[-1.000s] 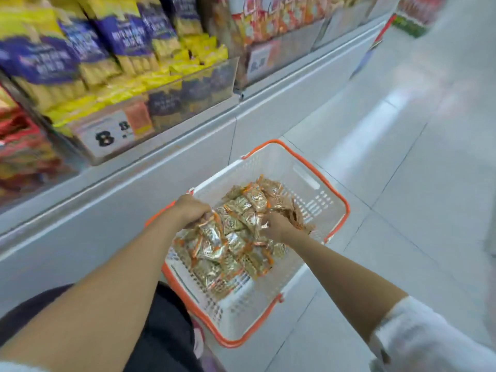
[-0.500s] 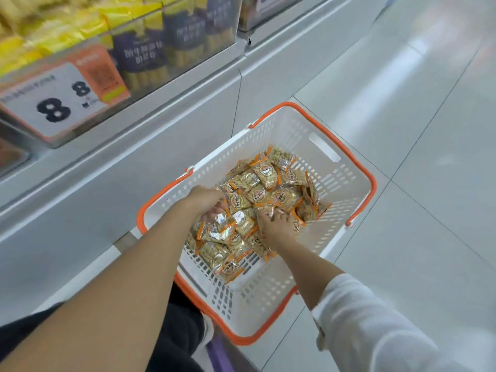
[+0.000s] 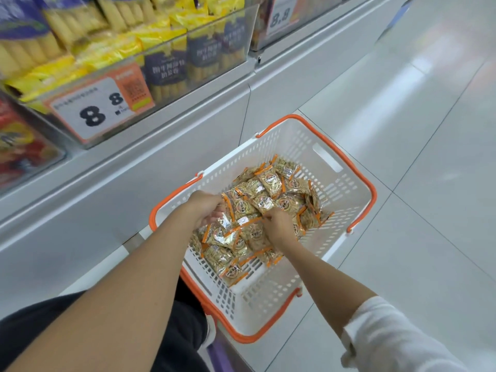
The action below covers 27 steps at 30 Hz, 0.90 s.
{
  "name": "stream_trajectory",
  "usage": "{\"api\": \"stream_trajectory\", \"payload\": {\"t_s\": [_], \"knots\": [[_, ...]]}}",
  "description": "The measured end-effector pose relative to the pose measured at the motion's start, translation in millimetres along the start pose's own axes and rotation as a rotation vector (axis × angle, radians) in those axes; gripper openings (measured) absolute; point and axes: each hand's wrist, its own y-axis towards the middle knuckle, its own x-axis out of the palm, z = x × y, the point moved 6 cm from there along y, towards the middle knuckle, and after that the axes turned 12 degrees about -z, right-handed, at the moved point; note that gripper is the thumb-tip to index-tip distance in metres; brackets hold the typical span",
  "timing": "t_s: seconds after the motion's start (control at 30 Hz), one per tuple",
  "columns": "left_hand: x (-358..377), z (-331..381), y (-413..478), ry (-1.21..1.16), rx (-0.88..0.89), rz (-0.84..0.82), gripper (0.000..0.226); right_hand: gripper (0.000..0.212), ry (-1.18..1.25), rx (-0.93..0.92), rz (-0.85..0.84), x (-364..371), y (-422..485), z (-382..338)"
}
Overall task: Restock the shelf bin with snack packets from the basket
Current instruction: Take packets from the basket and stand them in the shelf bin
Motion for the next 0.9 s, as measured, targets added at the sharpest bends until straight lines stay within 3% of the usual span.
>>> {"api": "stream_trajectory", "payload": {"t_s": [0.03, 0.07, 0.17, 0.27, 0.33, 0.43, 0.57, 0.77, 0.9], "knots": [[0, 0, -3, -0.002, 0.009, 0.000, 0.019, 0.013, 0.018, 0.005, -0.023, -2, 0, 2], [-1, 0, -6, -0.004, 0.019, -0.001, 0.019, 0.018, 0.011, 0.001, -0.071, -1, 1, 4], [-6, -3, -13, -0.003, 0.040, 0.008, 0.017, 0.094, -0.069, 0.026, -0.465, 35, -3, 22], [-14, -11, -13, 0.001, 0.041, 0.029, 0.019, 0.116, -0.184, 0.000, -0.633, 67, -13, 38], [-19, -15, -12, 0.015, 0.038, 0.043, 0.023, 0.108, -0.369, -0.020, -0.614, 73, -17, 36], [-23, -17, -11, 0.036, 0.023, 0.052, 0.024, 0.076, -0.682, -0.008, -0.456, 61, -13, 22], [-25, -17, -11, 0.043, 0.000, 0.057, 0.024, 0.044, -0.753, 0.037, -0.428, 44, -2, 11], [-12, -6, -11, 0.107, 0.007, 0.039, 0.021, 0.009, -0.222, 0.191, -0.306, -5, -9, 32], [-2, 8, -28, 0.252, 0.087, -0.064, 0.025, 0.036, 0.603, 0.299, -0.245, -39, -14, 14]]}}
